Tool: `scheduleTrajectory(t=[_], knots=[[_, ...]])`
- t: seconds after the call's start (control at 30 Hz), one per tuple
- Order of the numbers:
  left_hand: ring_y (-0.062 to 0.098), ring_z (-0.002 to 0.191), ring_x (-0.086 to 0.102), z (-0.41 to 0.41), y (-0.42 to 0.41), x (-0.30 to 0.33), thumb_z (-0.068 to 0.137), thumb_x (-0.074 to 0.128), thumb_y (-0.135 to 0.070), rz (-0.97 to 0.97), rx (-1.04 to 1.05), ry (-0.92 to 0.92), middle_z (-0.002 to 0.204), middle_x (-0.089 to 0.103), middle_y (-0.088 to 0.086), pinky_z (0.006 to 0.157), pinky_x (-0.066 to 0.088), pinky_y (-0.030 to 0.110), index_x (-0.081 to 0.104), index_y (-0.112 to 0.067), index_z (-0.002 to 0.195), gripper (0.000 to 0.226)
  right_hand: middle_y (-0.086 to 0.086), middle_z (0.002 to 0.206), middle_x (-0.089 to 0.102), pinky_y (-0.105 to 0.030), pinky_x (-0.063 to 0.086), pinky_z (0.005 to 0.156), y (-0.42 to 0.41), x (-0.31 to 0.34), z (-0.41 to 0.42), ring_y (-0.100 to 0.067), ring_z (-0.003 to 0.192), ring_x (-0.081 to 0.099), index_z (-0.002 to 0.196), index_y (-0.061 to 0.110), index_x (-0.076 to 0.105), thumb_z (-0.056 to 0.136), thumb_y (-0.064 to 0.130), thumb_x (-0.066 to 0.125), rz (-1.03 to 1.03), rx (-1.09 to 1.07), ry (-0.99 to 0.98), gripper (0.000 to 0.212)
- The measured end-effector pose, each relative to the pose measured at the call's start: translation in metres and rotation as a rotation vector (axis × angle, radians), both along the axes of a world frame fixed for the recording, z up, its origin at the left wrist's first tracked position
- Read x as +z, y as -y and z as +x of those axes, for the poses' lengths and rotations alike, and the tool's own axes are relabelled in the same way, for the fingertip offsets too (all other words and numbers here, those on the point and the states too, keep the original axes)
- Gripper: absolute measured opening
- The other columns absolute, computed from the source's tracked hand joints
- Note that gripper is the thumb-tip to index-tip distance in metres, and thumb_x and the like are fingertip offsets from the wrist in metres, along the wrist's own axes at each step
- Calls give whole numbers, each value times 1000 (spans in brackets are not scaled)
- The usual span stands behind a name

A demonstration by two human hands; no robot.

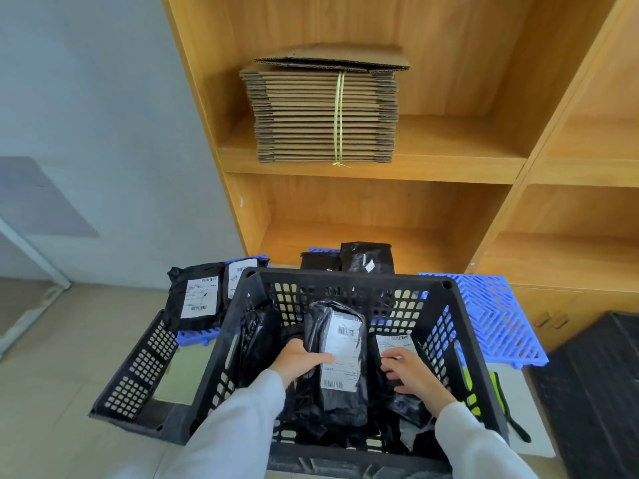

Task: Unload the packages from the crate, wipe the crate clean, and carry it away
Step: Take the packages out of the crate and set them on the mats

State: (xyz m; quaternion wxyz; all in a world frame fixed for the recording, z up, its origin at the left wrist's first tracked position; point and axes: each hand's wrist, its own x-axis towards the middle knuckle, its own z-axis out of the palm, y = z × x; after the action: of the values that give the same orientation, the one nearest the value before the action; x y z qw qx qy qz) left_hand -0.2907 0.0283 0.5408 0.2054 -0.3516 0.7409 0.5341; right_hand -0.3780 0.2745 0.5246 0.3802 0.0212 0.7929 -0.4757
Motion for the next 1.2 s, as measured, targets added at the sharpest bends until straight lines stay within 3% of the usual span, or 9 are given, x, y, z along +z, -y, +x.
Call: scheduleTrajectory(t=[0.13,0.3,0.4,0.5,0.63,0.73,1.0,1.07,1.2], knots=[[18,82,64,8,5,17,55,90,-59,28,-34,-54,108,76,4,78,50,32,71,-21,113,72,-2,121,65,-31,54,81,1,12,3,-17,108,64,129,26,54,100,35,60,-67,39,48,31],[13,97,69,13,3,40,71,88,-48,93,-24,-143,102,78,-9,87,52,33,74,-27,112,48,7,130,65,-36,55,90,5,23,9,-15,115,65,141,38,47,93,48,68,-211,115,95,53],[7,71,68,17,0,48,79,87,-37,184,15,-193,83,77,-9,82,53,30,73,-22,117,43,10,124,71,-41,57,95,7,27,11,-15,112,70,142,47,44,88,46,75,-346,118,108,62],[11,100,70,21,1,54,74,87,-50,213,53,-235,102,78,-12,99,50,37,71,-29,120,53,4,117,75,-39,58,89,13,34,17,-18,107,72,138,50,43,90,38,74,-437,69,101,59],[11,123,61,24,-2,67,82,79,-55,213,111,-305,119,73,-21,95,43,35,71,-42,122,43,-4,113,76,-35,59,79,23,39,16,-22,101,74,139,45,48,89,32,75,-524,-15,38,58],[11,125,61,26,6,73,78,83,-53,231,110,-348,124,71,-20,110,43,45,67,-46,125,50,-5,110,76,-48,59,88,37,46,12,-25,101,74,140,43,49,88,31,76,-551,-38,-3,60],[6,120,64,18,63,80,83,84,-33,194,144,-501,125,72,-16,113,44,39,63,-35,132,53,-8,111,76,-53,57,93,100,70,-8,-28,102,74,140,36,52,90,28,75,-588,-6,-92,56],[8,121,65,15,85,81,81,86,-36,205,181,-545,125,72,-14,114,43,42,65,-33,131,55,-6,110,76,-47,59,90,124,76,-12,-26,100,74,136,33,55,91,28,74,-578,6,-130,50],[6,115,67,6,133,90,85,83,-28,208,256,-593,119,74,-15,111,46,39,67,-33,125,43,12,112,75,-21,55,82,176,92,-25,-3,103,70,122,30,67,98,38,62,-499,35,-266,25]])
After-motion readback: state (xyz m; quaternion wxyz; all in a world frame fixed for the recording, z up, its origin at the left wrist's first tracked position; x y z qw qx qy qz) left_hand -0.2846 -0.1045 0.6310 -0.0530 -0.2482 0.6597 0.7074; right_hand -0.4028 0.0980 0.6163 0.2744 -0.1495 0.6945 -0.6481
